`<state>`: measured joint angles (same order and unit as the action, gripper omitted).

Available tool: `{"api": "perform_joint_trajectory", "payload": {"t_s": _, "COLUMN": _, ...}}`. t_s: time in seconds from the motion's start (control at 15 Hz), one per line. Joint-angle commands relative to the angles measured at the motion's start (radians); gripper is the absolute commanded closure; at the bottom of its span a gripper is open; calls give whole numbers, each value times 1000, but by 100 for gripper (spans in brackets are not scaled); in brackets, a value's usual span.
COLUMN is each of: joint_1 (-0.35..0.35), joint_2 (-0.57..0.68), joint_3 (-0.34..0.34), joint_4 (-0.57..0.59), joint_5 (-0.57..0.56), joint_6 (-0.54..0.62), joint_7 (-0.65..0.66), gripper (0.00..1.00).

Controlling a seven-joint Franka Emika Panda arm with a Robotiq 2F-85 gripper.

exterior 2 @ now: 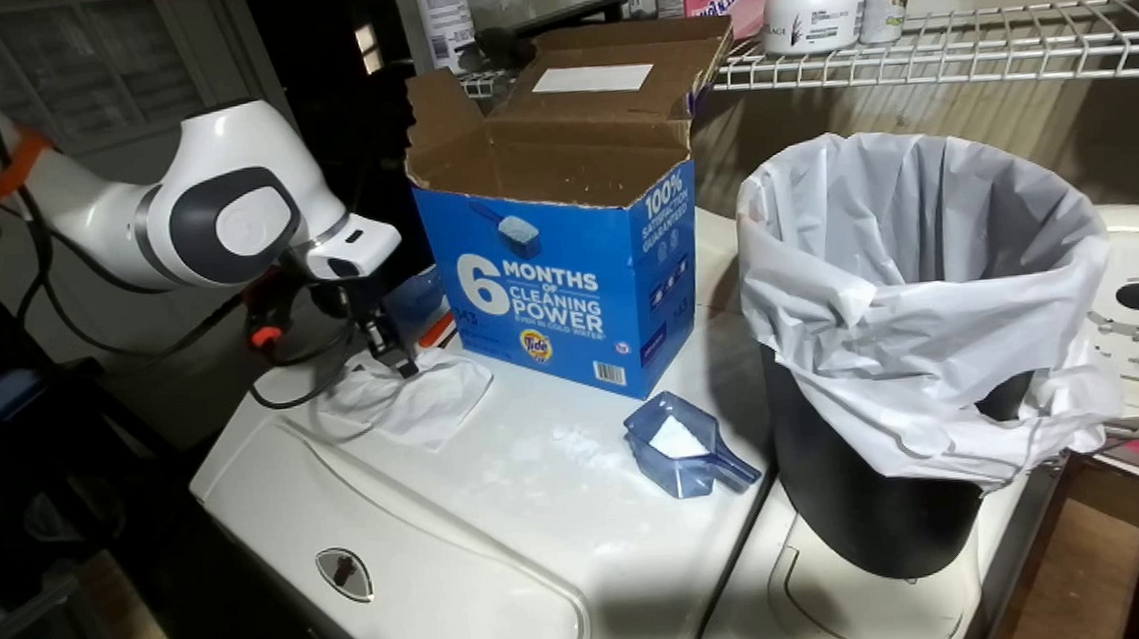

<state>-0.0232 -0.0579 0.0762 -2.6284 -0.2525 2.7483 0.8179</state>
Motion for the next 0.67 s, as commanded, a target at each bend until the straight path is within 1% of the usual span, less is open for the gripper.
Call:
{"api": "perform_joint_trajectory", "payload": {"t_s": 0.0, "joint_1": -26, "joint_2": -62, "joint_3": -14, "joint_4": -16, "joint_5": -59, "joint_6": -67, "joint_7": 108, "gripper": 100}}
{"api": "perform_joint_trajectory", "payload": {"t_s": 0.27, "joint_1": -70, "joint_2": -126, "joint_3": -20, "joint_4": -35, "joint_5": -84, "joint_6": -138, "joint_7": 205, "gripper": 100}}
{"api": "perform_joint_trajectory", "payload": {"t_s": 0.6, "joint_1": -134, "joint_2": -208, "joint_3": -10, "joint_4": -46, "joint_5": -131, "joint_6": -228, "joint_7": 326, "gripper": 100}}
